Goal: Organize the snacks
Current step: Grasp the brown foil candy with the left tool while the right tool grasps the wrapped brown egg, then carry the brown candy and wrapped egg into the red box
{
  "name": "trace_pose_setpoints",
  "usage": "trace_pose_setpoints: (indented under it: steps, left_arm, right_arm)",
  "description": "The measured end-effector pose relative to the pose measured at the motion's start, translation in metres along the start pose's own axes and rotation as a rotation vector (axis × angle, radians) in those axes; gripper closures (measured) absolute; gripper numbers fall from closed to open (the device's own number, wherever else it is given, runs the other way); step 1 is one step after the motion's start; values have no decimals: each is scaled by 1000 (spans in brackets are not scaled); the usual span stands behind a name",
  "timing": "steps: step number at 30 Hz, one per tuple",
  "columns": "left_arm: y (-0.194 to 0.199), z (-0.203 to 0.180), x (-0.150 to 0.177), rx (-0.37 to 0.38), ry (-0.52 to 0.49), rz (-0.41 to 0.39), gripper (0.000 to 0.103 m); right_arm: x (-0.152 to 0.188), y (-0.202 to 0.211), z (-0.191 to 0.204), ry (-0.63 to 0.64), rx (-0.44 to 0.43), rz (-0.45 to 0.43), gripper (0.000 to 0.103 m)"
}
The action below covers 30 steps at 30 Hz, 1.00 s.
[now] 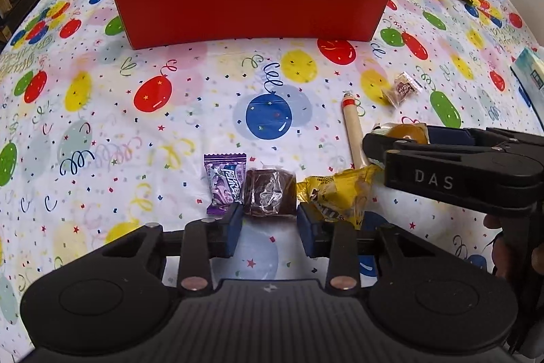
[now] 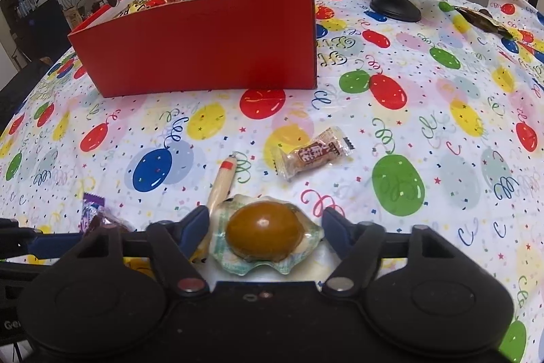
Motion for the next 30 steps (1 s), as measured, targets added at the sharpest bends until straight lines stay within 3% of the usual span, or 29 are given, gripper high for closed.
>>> trace_pose_setpoints:
  steps: [4, 5, 30]
  left_arm:
    - [2, 3, -1, 11, 19, -2, 69]
    - [3, 4, -2, 15, 26, -3, 69]
    - [50, 13, -21, 34, 75, -79, 71]
  right_arm:
    - [0, 3, -1, 1, 1, -10, 36]
    - [0, 4, -1, -5, 3, -13, 44]
    - [-6, 63, -12, -76, -22, -84, 45]
Point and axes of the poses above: each gripper's, at about its wrist camera, not at the fingertips, and y roughly against the way its jaws point, z to its left, x to its underside, the point moved 10 cm from there along -y, roughly the way its jaws point, and after that the axes turned 5 degrees about x, right-handed, at the moved point
